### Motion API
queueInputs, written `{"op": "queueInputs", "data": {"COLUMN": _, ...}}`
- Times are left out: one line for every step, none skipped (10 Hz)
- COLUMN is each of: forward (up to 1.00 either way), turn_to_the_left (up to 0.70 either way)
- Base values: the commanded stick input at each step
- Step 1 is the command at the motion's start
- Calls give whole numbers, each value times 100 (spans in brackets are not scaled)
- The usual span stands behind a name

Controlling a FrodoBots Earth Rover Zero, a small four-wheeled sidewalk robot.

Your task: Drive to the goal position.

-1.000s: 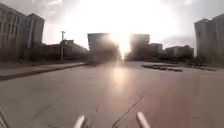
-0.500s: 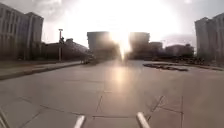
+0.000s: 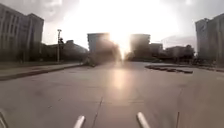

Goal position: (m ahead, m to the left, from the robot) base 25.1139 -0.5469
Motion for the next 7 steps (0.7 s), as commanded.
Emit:
{"op": "queueInputs", "data": {"forward": 100, "turn_to_the_left": 0}}
{"op": "queueInputs", "data": {"forward": 100, "turn_to_the_left": 0}}
{"op": "queueInputs", "data": {"forward": 100, "turn_to_the_left": 0}}
{"op": "queueInputs", "data": {"forward": 100, "turn_to_the_left": 0}}
{"op": "queueInputs", "data": {"forward": 100, "turn_to_the_left": 0}}
{"op": "queueInputs", "data": {"forward": 100, "turn_to_the_left": 0}}
{"op": "queueInputs", "data": {"forward": 100, "turn_to_the_left": 0}}
